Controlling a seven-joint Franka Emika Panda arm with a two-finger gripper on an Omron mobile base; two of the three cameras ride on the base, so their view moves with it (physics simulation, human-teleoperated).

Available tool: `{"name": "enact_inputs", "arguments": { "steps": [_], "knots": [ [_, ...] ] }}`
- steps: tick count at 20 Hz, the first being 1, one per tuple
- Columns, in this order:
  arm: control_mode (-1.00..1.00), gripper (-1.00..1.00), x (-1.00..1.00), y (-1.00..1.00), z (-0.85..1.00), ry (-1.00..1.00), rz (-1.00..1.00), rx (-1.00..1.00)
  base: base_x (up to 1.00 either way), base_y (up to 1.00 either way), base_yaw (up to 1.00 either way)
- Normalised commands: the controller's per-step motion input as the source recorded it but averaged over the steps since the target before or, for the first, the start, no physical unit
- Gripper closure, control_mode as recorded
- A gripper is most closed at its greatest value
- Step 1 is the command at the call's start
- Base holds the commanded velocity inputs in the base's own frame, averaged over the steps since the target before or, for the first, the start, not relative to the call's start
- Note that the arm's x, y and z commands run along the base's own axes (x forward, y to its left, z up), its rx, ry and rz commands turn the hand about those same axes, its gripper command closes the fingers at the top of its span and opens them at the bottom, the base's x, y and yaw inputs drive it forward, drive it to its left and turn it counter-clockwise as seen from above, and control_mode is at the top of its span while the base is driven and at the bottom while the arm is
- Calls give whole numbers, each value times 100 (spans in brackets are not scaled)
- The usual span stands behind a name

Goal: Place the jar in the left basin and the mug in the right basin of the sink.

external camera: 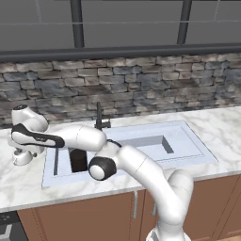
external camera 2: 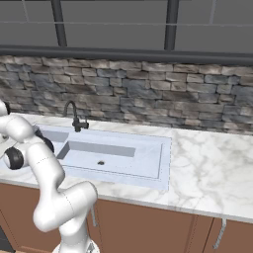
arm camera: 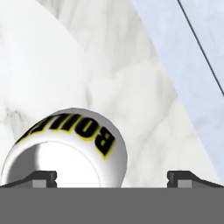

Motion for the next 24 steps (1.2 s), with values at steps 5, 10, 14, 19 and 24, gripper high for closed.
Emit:
{"name": "enact_inputs", "arguments": {
  "steps": [5, 10, 14, 19, 24],
  "knots": [
    [-100, -100, 0, 0, -4, 0, 0, 0, 0, 0, 0],
    [-100, -100, 0, 1, -13, 0, 0, -2, 0, 0, 0],
    [-100, -100, 0, 0, -11, 0, 0, -1, 0, 0, 0],
    [-100, 100, 0, 2, -7, 0, 0, -2, 0, 0, 0],
    [-100, 100, 0, 0, 0, 0, 0, -1, 0, 0, 0]
  ]
}}
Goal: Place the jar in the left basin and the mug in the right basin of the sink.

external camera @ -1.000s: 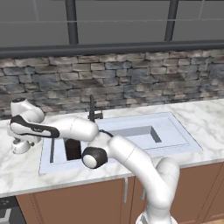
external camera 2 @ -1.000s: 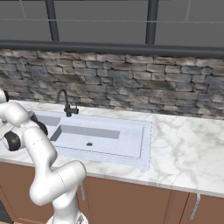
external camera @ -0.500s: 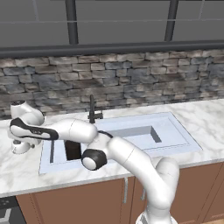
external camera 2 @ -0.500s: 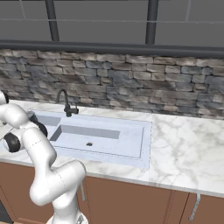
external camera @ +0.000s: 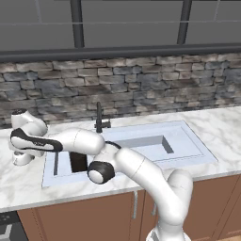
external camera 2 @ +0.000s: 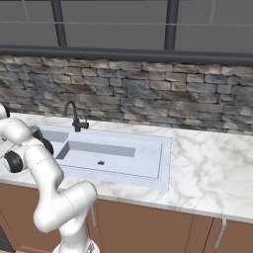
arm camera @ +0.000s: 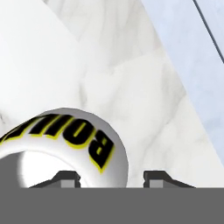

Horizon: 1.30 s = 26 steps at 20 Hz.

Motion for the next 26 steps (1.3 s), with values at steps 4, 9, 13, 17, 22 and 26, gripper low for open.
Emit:
{"name": "enact_inputs", "arguments": {
  "steps": [4, 9, 13, 17, 22, 26],
  "knots": [
    [-100, 100, 0, 0, 0, 0, 0, 0, 0, 0, 0],
    [-100, 100, 0, 0, 0, 0, 2, 0, 0, 0, 0],
    [-100, 100, 0, -6, 12, 0, 0, 0, 0, 0, 0],
    [-100, 100, 0, -16, 27, 0, 0, 0, 0, 0, 0],
    [-100, 100, 0, -15, 34, 0, 0, 0, 0, 0, 0],
    [-100, 100, 0, -25, 35, 0, 0, 0, 0, 0, 0]
  ]
}}
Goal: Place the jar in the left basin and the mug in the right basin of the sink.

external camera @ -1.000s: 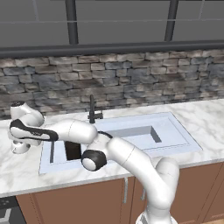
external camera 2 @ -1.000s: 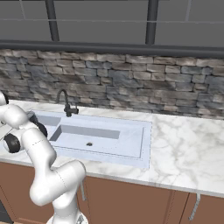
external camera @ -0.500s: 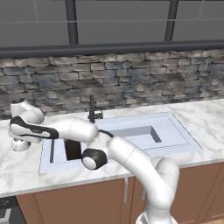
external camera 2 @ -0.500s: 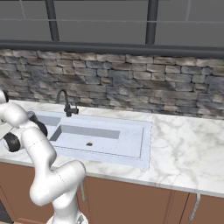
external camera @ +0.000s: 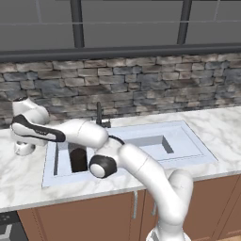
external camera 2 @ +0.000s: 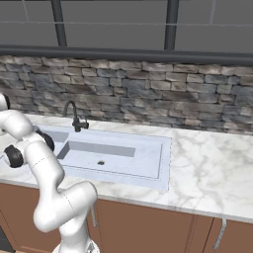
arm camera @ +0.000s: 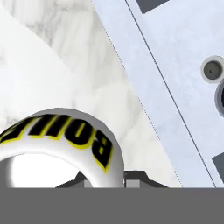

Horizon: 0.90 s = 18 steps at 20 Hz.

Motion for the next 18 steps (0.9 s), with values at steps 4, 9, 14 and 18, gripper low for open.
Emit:
{"name": "enact_inputs", "arguments": {
  "steps": [4, 9, 14, 18],
  "knots": [
    [-100, 100, 0, -39, 41, 0, 0, 0, 0, 0, 0],
    [-100, 100, 0, -38, 47, 0, 0, 0, 0, 0, 0],
    [-100, 100, 0, -36, 54, 0, 0, 0, 0, 0, 0],
    [-100, 100, 0, -33, 53, 0, 0, 0, 0, 0, 0]
  ]
}}
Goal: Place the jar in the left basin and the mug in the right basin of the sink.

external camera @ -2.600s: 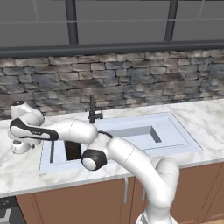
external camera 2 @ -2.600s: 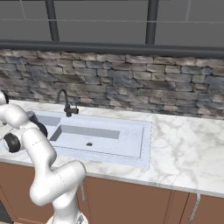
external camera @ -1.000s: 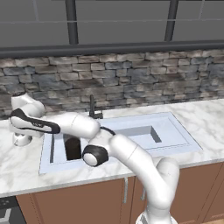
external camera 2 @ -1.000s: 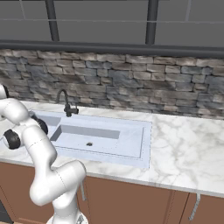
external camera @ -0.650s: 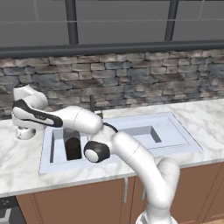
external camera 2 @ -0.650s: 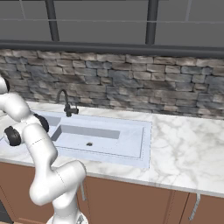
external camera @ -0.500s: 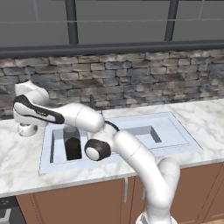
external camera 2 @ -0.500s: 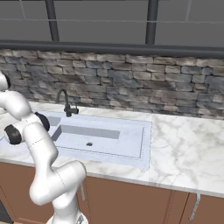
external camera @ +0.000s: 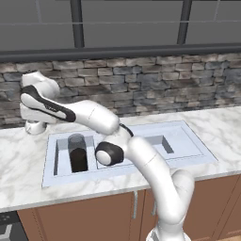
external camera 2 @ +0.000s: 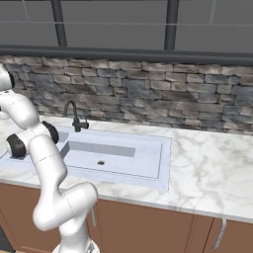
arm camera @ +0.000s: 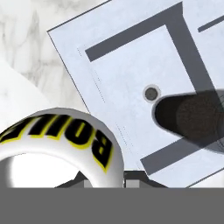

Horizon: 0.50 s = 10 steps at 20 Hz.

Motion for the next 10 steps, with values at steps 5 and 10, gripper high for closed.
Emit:
{"name": "enact_inputs", "arguments": {
  "steps": [5, 10],
  "knots": [
    [-100, 100, 0, -37, 53, 0, 0, 0, 0, 0, 0],
    [-100, 100, -1, -42, 48, 0, 0, 0, 0, 0, 0]
  ]
}}
